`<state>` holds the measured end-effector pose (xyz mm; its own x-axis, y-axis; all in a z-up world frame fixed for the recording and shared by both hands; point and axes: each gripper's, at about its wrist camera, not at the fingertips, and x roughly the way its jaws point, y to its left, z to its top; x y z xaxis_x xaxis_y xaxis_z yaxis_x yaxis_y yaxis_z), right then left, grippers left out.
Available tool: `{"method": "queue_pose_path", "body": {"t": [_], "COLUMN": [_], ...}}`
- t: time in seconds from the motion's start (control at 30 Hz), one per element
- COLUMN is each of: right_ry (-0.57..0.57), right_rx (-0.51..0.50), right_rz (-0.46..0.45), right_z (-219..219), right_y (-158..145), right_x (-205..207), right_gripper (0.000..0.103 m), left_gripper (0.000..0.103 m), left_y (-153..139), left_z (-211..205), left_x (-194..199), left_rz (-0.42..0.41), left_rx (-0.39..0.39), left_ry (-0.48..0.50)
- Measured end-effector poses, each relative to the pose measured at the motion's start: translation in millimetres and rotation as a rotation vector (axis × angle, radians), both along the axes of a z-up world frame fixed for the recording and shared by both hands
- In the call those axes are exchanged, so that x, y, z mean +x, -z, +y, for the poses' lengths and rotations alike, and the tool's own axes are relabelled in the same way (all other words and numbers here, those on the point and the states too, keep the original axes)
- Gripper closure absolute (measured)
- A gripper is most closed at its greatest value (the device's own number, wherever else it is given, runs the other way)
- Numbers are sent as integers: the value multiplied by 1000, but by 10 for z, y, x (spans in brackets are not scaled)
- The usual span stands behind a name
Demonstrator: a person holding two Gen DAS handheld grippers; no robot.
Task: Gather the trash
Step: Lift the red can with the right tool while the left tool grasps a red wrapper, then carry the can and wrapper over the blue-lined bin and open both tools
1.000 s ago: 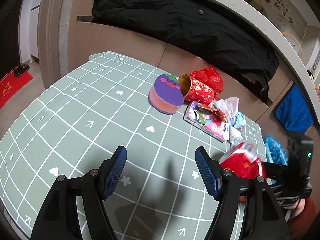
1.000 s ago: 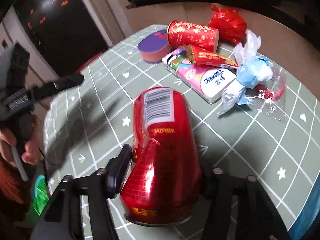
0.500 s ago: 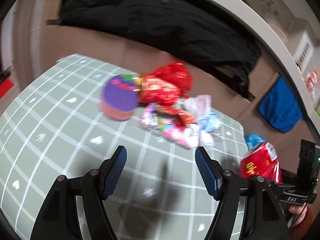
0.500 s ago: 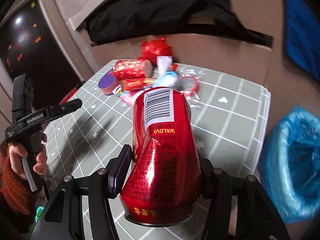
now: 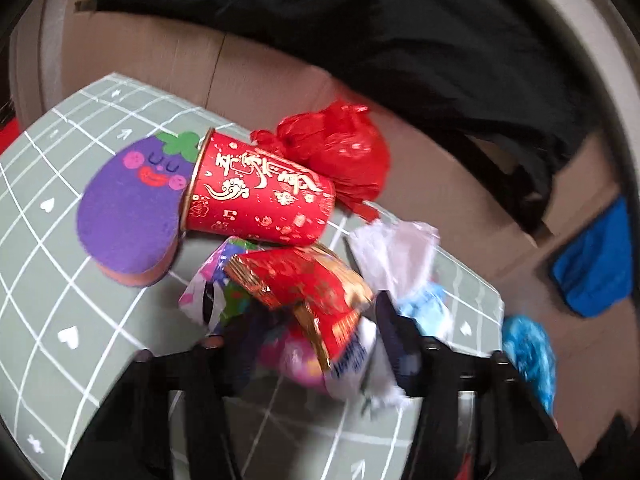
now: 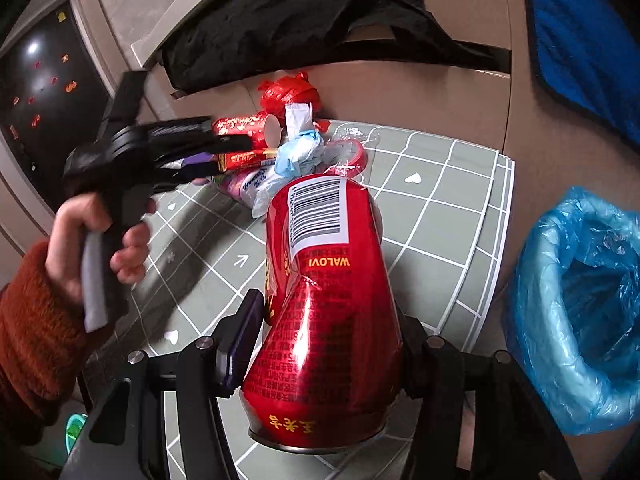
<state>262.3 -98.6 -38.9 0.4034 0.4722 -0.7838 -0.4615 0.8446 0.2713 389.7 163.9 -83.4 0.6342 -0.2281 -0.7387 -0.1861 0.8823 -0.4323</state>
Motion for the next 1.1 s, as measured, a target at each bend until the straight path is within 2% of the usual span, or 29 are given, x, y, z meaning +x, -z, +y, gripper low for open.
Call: {"method": "queue_pose_path", "body": {"t": [0.03, 0.07, 0.13, 0.23, 0.3, 0.53, 0.7, 0.9, 1.1], "right_ry": [-6, -10, -12, -10, -3, 11, 1, 21, 79], "right_rx": [-6, -11, -23, -33, -27, 11, 19, 3, 15], "right_rz": [0, -2, -10, -24, -25, -46, -78, -144, -222], "right_z": [6, -2, 7, -10, -20, 5, 68, 28, -206], "right_y": [10, 14, 10, -12, -30, -160, -293, -496, -817], "right_x": [-5, -23, -19, -14, 9, -16, -63, -110, -105], "right_gripper": [48, 48, 48, 48, 48, 48, 48, 48, 48], "left_gripper": [76, 81, 90, 97, 97, 98, 98, 98, 98], "left_y": [23, 25, -16, -162, -263, -636, -869, -971, -1082], "left_z": [4, 3, -20, -85, -103, -105, -178, -391, -776], "left_x": [41, 58, 62, -41, -154, -743, -1132, -1452, -1582], "left_rz": [10, 9, -9, -62, -98, -208, -273, -294, -336], "left_rx": [5, 10, 25, 114, 160, 218, 307, 308, 308], "left_ry": [-22, -30, -18, 3, 15, 72, 102, 152, 218]}}
